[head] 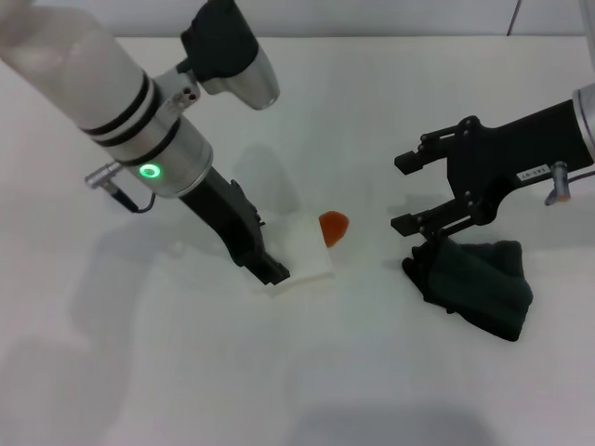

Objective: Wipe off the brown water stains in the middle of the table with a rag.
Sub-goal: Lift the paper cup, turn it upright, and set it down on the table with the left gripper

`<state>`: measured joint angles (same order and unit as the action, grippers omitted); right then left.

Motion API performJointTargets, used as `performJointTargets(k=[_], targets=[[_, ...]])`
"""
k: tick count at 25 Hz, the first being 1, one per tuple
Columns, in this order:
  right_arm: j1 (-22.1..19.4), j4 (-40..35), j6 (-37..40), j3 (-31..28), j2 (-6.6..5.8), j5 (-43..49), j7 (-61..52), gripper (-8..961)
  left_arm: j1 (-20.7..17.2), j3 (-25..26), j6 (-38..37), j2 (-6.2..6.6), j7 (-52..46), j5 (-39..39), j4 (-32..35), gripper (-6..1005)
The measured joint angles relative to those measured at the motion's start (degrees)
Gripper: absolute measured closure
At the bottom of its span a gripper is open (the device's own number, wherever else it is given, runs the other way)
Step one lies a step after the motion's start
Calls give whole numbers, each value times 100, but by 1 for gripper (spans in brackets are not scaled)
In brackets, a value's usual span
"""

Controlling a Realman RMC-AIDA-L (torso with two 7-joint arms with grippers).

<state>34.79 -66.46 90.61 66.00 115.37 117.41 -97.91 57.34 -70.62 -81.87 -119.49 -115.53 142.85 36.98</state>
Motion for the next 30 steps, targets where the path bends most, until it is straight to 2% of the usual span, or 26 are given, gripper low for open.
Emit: performJointTargets(k=[7, 12, 13, 15, 21, 26, 30], targets=[[5, -40, 4, -24, -5, 2, -17, 158, -1227, -115, -344, 17, 32, -387, 1803, 334], [18, -49, -1, -45, -6, 2, -18, 158, -2026, 74, -206, 35, 590, -1042, 2532, 368], [19, -50, -1, -46, -6, 2, -18, 158, -2026, 74, -206, 35, 590, -1042, 2532, 375], [20, -51, -1, -46, -8, 1, -18, 158, -2543, 247, 169, 35, 1365, -1891, 2717, 402], [45, -55, 0, -44, -16, 1, -43, 158, -3121, 677, 488, 38, 2788, -3130, 2425, 427], [61, -62, 0, -50, -31, 1, -139, 158, -3374, 1270, 511, 49, 4173, -4313, 1485, 433], [60, -98, 0, -53, -32, 3, -232, 158, -3401, 1696, 378, 49, 5025, -4702, 717, 435]])
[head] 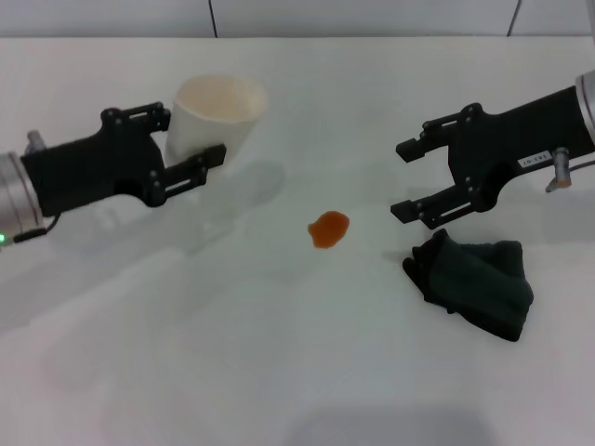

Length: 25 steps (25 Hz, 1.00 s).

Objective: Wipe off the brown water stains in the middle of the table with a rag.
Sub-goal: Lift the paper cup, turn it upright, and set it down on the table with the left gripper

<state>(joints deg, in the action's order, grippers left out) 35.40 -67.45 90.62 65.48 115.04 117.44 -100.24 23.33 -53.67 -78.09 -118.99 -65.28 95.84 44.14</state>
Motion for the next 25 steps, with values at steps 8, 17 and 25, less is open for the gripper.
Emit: performJointTargets(k=[8, 17, 25], targets=[[12, -96, 43, 1, 0, 7, -143, 158, -188, 571, -296, 0, 1309, -907, -1321, 439], [-15, -111, 33, 0, 9, -1, -162, 158, -139, 796, 414, 10, 1455, -980, -2156, 447], [-42, -111, 9, 0, 10, -3, -130, 158, 254, 784, 1002, -34, 1936, -849, -2886, 451]])
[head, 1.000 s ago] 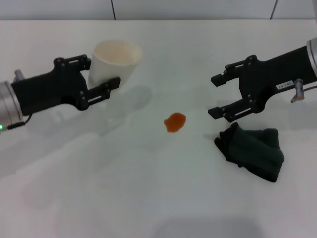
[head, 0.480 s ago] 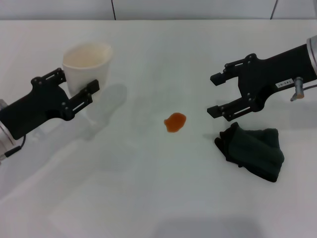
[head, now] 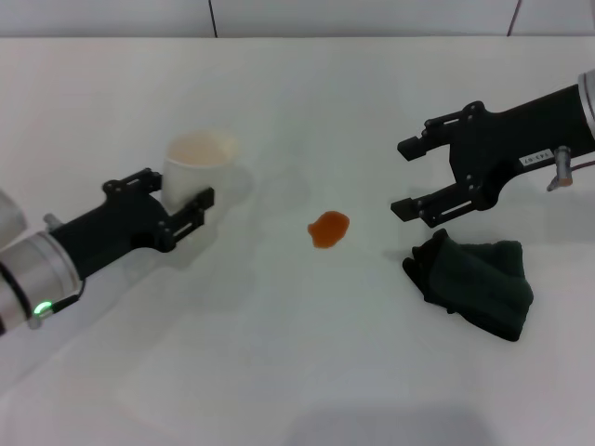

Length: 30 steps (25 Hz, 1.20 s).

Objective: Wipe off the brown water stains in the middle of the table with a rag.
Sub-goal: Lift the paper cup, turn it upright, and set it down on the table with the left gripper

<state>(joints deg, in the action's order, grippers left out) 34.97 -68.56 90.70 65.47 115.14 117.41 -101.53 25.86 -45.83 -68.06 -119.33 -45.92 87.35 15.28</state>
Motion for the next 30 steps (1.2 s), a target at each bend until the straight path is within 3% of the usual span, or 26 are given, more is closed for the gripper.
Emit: performJointTargets(k=[6, 24, 26, 30], targets=[[-32, 4, -6, 0, 5, 0, 3, 158, 315, -67, 355, -7, 385, 5, -482, 452], [-70, 19, -41, 0, 1, 1, 27, 158, 291, -69, 533, 4, 225, 27, -503, 418], [-70, 23, -41, 0, 3, 1, 28, 159, 319, -79, 533, 9, 190, 48, -503, 233], [-70, 45, -46, 0, 5, 1, 29, 159, 383, -268, 522, 19, -101, 71, -404, 158]])
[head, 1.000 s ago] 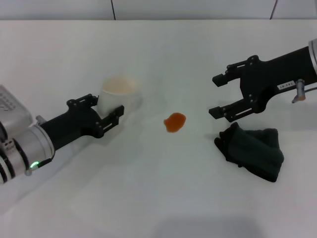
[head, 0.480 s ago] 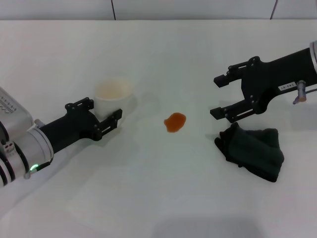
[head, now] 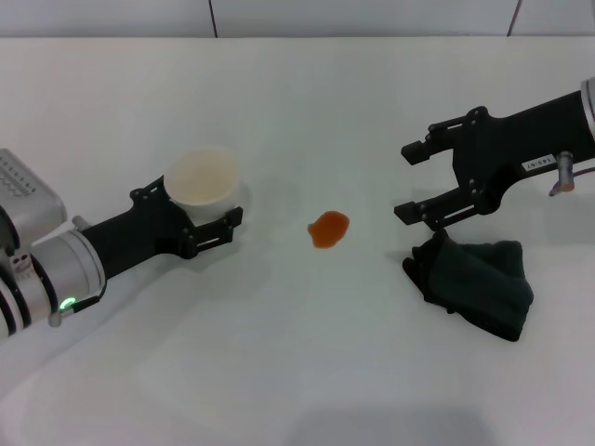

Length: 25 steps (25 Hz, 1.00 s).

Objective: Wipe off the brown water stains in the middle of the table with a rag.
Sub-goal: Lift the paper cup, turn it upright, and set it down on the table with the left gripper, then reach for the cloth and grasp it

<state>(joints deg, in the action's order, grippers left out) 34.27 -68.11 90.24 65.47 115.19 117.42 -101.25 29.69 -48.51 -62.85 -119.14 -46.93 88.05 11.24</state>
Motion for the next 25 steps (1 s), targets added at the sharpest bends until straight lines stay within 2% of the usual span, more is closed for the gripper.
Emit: performJointTargets(k=[4, 12, 18, 21, 25], targets=[[0, 8, -1, 0, 5, 0, 0, 159, -28, -106, -46, 3, -97, -17, 121, 120], [-39, -27, 8, 25, 12, 0, 0, 159, -480, -58, -229, -13, -40, -167, 253, 120], [-37, -56, 50, 18, 4, 4, -87, 159, -868, -58, -850, 24, 95, -337, 401, 120], [-39, -214, 75, 35, -12, 88, -349, 159, -1298, -93, -1383, 59, -301, -205, 1059, 120], [-47, -559, 96, 91, -3, 537, -1001, 159, -1926, -82, -2140, 95, -1212, 249, 2284, 120]])
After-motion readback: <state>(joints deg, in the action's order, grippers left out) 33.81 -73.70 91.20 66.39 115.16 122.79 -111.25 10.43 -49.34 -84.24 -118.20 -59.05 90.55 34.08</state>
